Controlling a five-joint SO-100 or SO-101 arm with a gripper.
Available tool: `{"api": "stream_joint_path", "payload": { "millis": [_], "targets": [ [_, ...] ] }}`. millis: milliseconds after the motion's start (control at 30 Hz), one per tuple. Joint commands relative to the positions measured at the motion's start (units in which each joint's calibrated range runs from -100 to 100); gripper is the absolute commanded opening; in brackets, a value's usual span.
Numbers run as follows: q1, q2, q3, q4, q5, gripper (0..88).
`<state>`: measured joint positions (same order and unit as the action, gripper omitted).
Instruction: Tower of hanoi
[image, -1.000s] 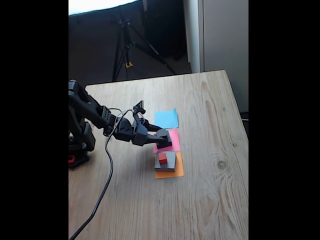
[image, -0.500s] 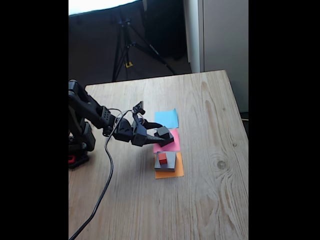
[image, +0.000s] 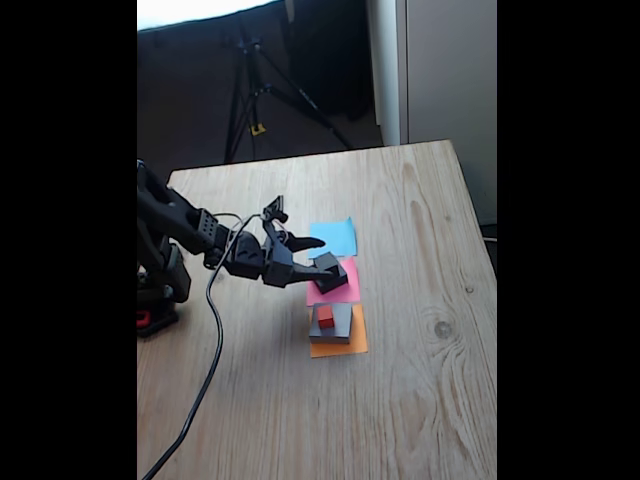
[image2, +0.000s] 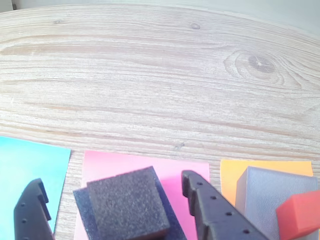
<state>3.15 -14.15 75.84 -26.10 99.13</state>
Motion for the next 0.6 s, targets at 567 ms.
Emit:
{"api": "stream_joint_path", "payload": {
  "millis": [567],
  "targets": [
    [-1.35, -19.84, -48.56, 92.11, -2.31, 0.2]
  ]
}}
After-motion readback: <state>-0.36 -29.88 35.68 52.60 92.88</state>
